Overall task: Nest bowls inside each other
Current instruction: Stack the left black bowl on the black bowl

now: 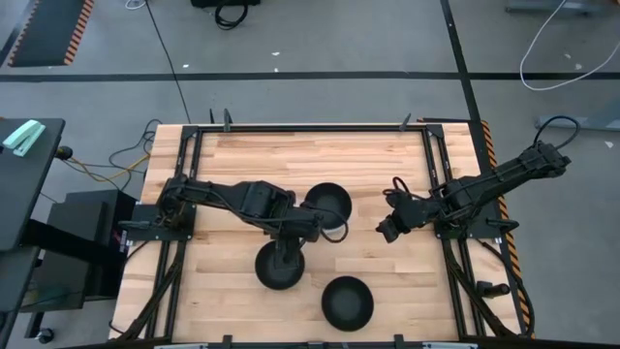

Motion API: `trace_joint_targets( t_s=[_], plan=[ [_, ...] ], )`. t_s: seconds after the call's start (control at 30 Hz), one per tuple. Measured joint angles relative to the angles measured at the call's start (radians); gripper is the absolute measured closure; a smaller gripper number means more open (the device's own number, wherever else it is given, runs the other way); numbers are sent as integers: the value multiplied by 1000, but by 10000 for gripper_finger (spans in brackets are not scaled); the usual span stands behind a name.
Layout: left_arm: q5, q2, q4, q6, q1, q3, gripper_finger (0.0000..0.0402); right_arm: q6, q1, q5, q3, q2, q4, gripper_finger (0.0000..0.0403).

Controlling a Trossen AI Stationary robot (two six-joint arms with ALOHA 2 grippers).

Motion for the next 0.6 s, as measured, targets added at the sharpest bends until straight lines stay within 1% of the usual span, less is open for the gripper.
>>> trace_joint_targets(
  t_s=[0.13,0.2,0.33,0.43,0.53,0.6],
  plan=[
    [-62,0,1,-99,-28,0,286,-102,0,-1,0,0,-31,390],
    [-84,0,1,-172,-42,0,284,-164,0,-26,0,0,-46,390],
    [-140,0,1,-405,-74,0,284,-294,5,-112,0,0,-82,390],
    [-152,0,1,-612,-99,0,288,-378,37,-162,0,0,-109,390],
    [-154,0,1,-772,-132,0,293,-430,87,-189,0,-4,-129,390],
    [-154,0,1,-872,-155,0,295,-435,127,-192,0,-15,-133,390]
  ],
)
